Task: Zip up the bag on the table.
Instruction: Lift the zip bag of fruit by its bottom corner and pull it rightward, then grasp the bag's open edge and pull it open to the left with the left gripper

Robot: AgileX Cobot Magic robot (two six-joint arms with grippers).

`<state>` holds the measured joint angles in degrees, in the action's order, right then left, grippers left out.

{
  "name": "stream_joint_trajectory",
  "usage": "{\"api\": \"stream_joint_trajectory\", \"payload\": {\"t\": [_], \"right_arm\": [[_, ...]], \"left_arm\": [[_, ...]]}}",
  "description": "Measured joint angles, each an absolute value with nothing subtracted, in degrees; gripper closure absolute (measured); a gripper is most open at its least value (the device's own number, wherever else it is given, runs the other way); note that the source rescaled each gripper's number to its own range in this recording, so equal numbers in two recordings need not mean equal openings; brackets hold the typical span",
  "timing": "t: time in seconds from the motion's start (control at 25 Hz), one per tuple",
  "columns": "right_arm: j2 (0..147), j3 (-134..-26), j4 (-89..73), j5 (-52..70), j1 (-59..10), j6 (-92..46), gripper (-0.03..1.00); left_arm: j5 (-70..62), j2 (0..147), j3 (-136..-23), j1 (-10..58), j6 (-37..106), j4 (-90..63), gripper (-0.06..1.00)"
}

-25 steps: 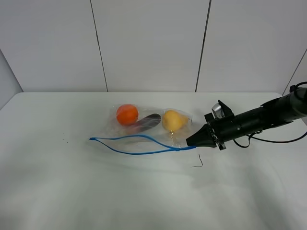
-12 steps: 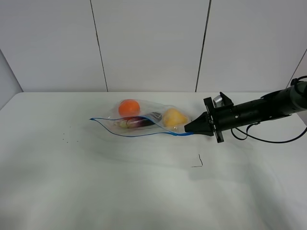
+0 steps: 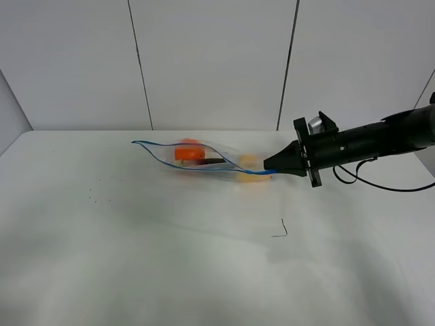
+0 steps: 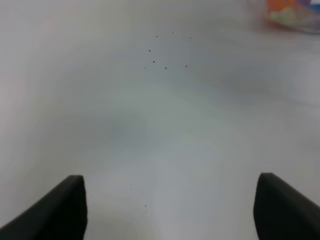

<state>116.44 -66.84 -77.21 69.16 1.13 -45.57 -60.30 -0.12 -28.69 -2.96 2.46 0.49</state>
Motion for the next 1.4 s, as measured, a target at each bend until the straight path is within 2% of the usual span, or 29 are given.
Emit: {"api": "stream_joint_trajectory", "payload": {"t": [0.6,0.72,1.08,1.24,1.4], "right_arm": [[116.05,-66.93,-77.04,69.0,1.13,-45.57,0.97],[116.05,-66.93,-77.04,69.0,1.13,-45.57,0.97],[116.05,-66.93,-77.04,69.0,1.13,-45.57,0.97],[116.05,-66.93,-77.04,68.96,1.13,-45.57,0.97],[116.05,-66.93,-77.04,68.96,1.13,-45.8,0.97]], "left_arm": [[-59.86,-0.12,-28.86,-2.96,2.34,0.66,0.02],[-57.29,1.69,-32.26,-2.96,2.34,1.05,0.03],[-53.46,31.19,-55.53,-2.96,10.06,1.43,0.05],[-53.18,45.15,-64.52,-2.96,19.79,1.43,0.07],[-52.65,54.59,-68.4,-2.96,34.76,1.5,0.09]]}}
